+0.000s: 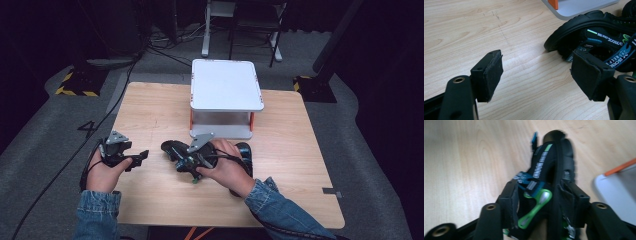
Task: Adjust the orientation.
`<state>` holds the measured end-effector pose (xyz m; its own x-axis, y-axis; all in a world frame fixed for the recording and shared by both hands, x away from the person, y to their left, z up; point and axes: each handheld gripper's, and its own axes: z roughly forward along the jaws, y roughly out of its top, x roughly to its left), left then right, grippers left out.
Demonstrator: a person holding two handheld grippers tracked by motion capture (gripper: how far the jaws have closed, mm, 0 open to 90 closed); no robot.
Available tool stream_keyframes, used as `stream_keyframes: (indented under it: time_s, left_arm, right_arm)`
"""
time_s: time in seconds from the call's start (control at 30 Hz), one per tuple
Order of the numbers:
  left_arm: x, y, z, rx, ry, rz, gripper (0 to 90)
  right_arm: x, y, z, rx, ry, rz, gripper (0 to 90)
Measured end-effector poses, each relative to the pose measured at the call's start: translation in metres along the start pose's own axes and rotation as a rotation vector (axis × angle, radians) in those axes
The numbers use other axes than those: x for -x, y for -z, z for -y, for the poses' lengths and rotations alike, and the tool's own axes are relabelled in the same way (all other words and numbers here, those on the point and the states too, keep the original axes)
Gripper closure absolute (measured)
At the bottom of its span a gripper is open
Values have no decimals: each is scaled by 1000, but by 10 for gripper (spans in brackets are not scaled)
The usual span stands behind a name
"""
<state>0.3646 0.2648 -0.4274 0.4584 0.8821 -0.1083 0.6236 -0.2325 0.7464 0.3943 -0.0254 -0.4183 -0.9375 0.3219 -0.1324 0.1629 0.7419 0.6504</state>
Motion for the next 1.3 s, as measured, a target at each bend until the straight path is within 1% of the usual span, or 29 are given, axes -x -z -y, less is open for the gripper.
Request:
stream_keyframes:
  time_s: [0.03,0.07,0.1,0.13,0.17,0.2,0.27,0.3,0.33,0.4,0.43,0.5,0.57,0.6,0.67,0.7,0.73,0.8,0.87,0.93,0.97,1.0,1.07,1.1,1.17,1.23,1.27,1.3]
  left_arm:
    - [0,0,0,0,3,3,263]
    - [1,0,0,2,4,3,263]
    - [0,1,0,2,4,3,263]
    - [0,1,1,2,3,3,263]
    - [0,1,1,1,3,1,263]
    - [-1,1,1,-1,0,2,263]
    - [-1,0,1,0,3,-1,263]
    - [-1,0,1,-3,1,1,263]
    - [0,-1,1,-2,1,1,263]
    - [0,-1,1,-2,0,3,263]
    - [0,-1,0,0,-1,4,263]
    - [0,-1,0,0,-1,3,263]
    - [1,0,0,0,1,5,263]
    - [1,0,0,-1,1,5,263]
    - [0,-1,0,-1,1,6,263]
    - [1,0,0,0,1,6,263]
    - [1,0,0,0,1,6,263]
    - [0,0,0,0,2,6,263]
    - [0,0,0,2,2,4,263]
    - [0,0,0,-1,-1,2,263]
    - [0,-2,0,-3,-2,4,263]
    - [1,-2,0,-5,-1,6,263]
    - [1,-2,0,-6,-2,9,263]
    - [1,-3,0,-8,-3,9,263]
    - [1,-3,0,-8,-3,8,263]
    - [1,-3,0,-7,-3,7,263]
    - [1,-3,0,-7,-3,6,263]
    - [0,-3,0,-9,-6,8,263]
  right_arm:
    - [-2,-5,0,-16,-4,-1,551]
    - [-2,-8,0,-25,-3,0,587]
    - [-2,-11,1,-37,2,7,646]
    - [-3,-10,1,-38,13,25,731]
    - [-3,-8,0,-35,18,26,793]
    - [-4,-5,-1,-23,15,10,854]
    - [-5,-1,-3,-16,6,-23,879]
    - [-6,0,-5,-12,0,-38,881]
    - [-7,2,-6,-8,0,-43,882]
    - [-13,6,-10,14,13,-50,883]
    - [-15,8,-11,24,18,-49,884]
    - [-20,13,-14,46,38,-31,885]
    - [-20,20,-18,77,31,-34,885]
    - [-19,29,-22,114,22,-33,886]
    - [-18,31,-23,119,19,-29,886]
    - [-14,36,-24,128,-2,-22,886]
    - [-14,36,-24,128,-2,-22,886]
    - [-8,36,-21,128,-25,-13,886]
    - [2,34,-14,122,-53,22,886]
    - [10,31,-9,115,-73,46,885]
    - [16,26,-5,102,-82,61,885]
    - [18,22,-3,88,-82,72,885]
    - [21,14,2,39,-65,116,885]
    - [23,10,4,23,-61,126,885]
    - [25,8,6,18,-62,126,884]
    - [28,8,8,13,-83,117,868]
    - [29,9,8,11,-84,118,831]
    - [31,10,9,23,-75,129,795]
